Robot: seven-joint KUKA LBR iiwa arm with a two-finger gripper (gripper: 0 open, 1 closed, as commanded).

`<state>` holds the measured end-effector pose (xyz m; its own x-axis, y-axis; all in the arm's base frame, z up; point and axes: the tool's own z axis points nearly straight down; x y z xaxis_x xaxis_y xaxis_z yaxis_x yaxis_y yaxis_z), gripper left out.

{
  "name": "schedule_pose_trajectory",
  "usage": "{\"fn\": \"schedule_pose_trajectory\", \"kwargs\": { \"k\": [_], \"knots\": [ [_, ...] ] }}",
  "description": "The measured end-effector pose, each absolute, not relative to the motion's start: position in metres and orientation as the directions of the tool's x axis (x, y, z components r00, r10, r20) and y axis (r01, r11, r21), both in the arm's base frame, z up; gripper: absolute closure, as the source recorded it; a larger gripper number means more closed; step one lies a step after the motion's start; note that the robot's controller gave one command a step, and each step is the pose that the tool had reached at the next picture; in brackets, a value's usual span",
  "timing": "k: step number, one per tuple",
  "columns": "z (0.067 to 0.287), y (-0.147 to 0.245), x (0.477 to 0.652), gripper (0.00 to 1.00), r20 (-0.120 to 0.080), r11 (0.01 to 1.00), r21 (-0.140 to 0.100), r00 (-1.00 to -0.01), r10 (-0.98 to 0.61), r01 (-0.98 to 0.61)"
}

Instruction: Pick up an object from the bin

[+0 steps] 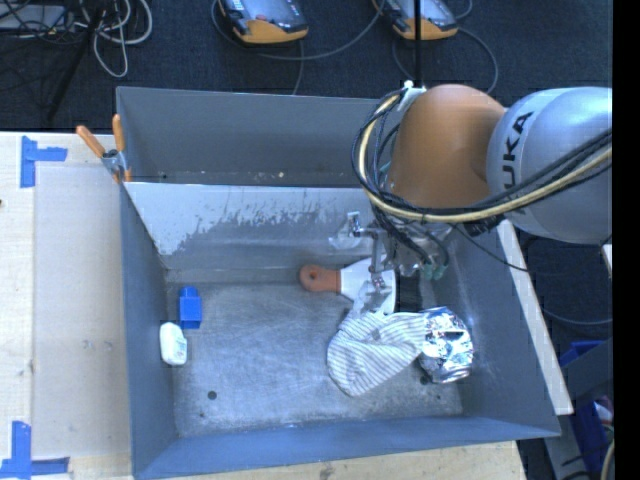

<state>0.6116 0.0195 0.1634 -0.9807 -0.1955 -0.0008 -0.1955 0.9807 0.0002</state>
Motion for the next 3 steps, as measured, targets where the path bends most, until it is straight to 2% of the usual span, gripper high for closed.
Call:
{"fn": "schedule_pose_trajectory", "kwargs": {
  "k": [1,2,3],
  "knots": [
    [0.084,-0.032,0.620,1.00,-0.018,0.975,0.013,-0.975,0.220,0.220],
    [0.084,-0.032,0.620,1.00,-0.018,0.975,0.013,-0.975,0.220,0.220],
    [0.211,-0.038,0.592,1.00,-0.003,1.000,0.000,-1.000,0.023,0.023]
  ]
}}
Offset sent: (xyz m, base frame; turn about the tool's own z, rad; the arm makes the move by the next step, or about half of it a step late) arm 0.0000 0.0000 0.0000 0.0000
